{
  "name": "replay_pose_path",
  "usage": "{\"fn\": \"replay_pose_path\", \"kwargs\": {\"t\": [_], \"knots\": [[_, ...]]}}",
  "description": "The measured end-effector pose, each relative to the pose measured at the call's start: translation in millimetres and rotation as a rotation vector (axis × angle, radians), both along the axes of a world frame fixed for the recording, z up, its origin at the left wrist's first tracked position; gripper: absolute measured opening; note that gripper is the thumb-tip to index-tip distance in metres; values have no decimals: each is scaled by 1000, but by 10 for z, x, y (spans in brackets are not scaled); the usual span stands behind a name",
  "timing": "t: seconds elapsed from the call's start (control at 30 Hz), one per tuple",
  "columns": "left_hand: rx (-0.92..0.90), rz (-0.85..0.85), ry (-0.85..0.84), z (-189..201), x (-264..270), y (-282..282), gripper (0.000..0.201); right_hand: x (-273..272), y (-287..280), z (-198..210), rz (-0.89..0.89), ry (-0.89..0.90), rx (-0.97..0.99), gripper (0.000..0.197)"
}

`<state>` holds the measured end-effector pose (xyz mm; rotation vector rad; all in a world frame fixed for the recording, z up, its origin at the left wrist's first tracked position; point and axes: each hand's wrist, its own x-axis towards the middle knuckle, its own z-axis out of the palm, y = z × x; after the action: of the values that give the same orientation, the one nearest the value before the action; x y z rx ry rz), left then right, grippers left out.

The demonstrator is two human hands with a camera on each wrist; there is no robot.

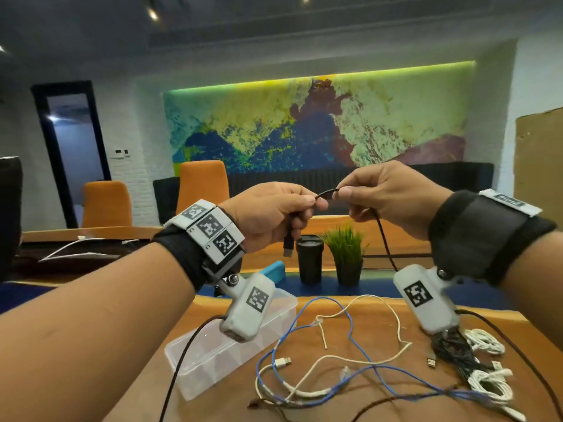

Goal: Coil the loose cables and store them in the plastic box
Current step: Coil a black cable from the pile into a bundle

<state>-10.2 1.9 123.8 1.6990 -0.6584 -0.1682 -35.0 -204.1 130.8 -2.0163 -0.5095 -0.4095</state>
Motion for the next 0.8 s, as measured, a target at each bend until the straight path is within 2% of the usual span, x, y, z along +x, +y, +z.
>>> {"fn": "replay_pose_path", "kwargs": {"t": [0.07, 0.2, 0.3, 0.4, 0.47, 0.53, 0.63, 0.7, 0.8], "knots": [[-26, -44, 34, -47, -41, 57, 21, -25, -26, -4, -11, -4, 58, 14], [-28, -83, 64, -173, -133, 73, 21, -15, -70, -92, -175, -133, 132, 11], [-150, -90, 102, -260, -189, 29, 21, 9, -159, -184, -305, -218, 115, 13], [-319, -100, 128, -319, -254, -73, 20, -7, -193, -366, -378, -207, -108, 18], [-404, -101, 113, -378, -282, -184, 19, -93, -110, -544, -255, -115, -382, 22], [-344, -33, 0, -466, -265, -300, 19, -275, 26, -661, -110, -38, -668, 18], [-75, 61, -298, -633, -191, -391, 12, -482, 99, -588, -106, -121, -933, 19], [70, 59, -411, -757, -155, -404, 14, -489, 19, -497, -143, -213, -941, 16], [30, 11, -344, -889, -132, -390, 17, -370, -172, -458, -173, -323, -771, 14]]}}
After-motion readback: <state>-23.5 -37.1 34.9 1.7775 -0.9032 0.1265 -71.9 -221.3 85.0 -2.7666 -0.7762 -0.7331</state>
